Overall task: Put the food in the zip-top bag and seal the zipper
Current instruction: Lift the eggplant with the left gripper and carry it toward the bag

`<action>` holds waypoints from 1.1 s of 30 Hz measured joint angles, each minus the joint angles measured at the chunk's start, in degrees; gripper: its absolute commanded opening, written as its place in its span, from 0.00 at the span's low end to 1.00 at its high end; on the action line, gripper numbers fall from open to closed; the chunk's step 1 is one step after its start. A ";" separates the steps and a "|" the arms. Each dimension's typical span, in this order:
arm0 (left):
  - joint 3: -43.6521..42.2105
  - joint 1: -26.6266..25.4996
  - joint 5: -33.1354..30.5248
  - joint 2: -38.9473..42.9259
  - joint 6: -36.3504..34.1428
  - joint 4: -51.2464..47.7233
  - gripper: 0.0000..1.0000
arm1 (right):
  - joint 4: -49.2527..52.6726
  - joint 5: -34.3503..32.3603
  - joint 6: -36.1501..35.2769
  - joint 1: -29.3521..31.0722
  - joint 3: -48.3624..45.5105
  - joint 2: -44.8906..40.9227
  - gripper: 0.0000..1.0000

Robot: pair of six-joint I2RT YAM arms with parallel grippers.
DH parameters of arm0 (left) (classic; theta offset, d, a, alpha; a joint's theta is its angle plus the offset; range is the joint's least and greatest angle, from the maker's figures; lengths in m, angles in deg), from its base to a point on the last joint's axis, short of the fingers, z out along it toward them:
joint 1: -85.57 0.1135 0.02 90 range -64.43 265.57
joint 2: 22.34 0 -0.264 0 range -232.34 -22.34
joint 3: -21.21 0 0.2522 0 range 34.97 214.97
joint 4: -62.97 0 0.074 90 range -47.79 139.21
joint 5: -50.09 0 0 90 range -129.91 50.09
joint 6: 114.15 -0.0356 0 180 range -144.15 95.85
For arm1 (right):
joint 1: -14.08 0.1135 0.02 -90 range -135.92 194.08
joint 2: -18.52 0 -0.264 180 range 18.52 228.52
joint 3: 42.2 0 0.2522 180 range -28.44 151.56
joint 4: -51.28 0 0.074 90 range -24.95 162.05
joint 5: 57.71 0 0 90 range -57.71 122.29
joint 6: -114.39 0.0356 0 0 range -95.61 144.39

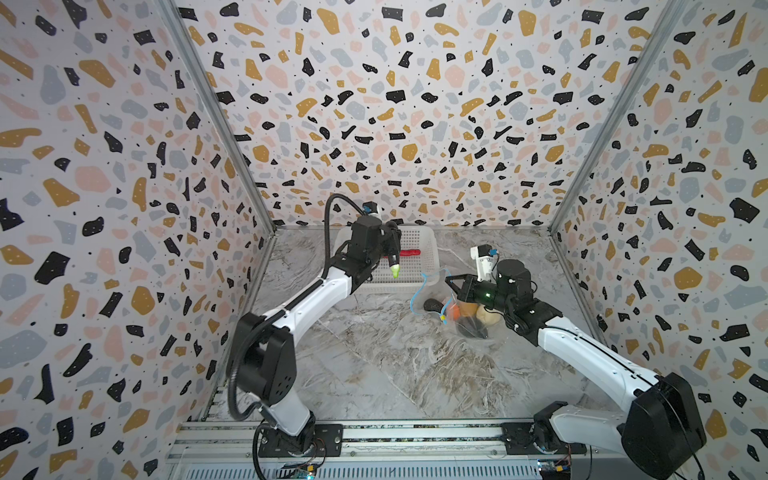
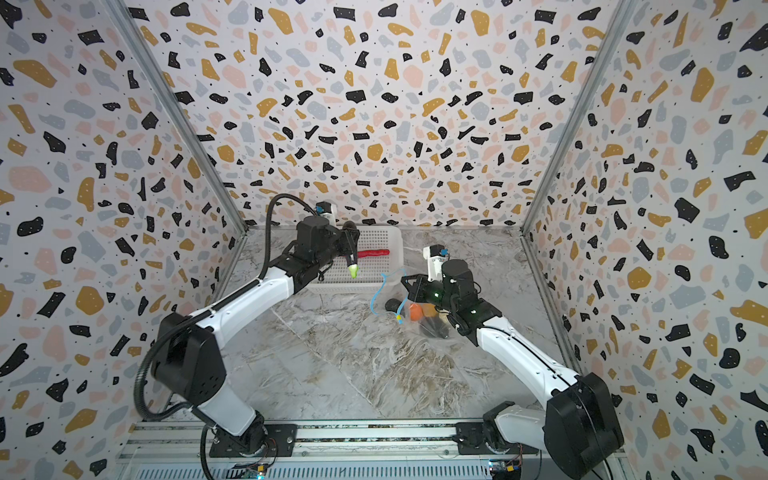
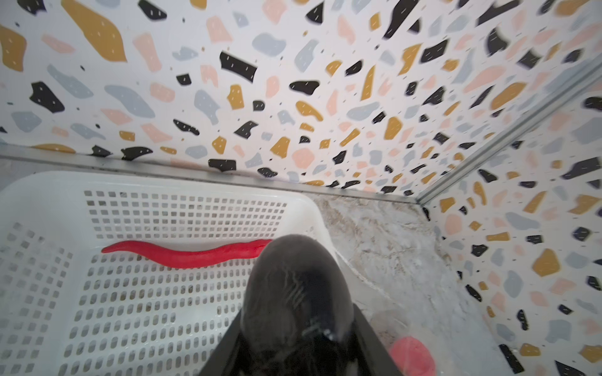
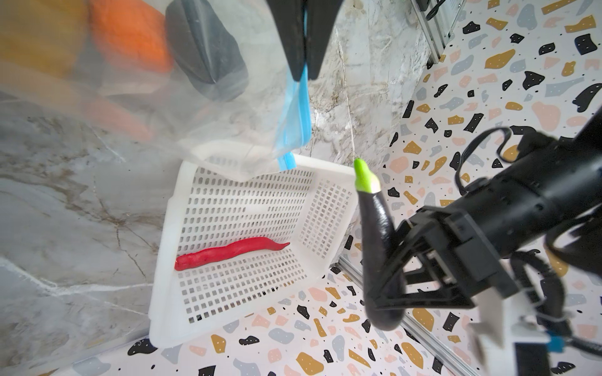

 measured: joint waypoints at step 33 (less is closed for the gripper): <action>-28.61 -14.34 -7.91 4.11 -6.27 59.52 0.00 | 1.40 3.69 3.23 -0.04 7.21 3.02 0.00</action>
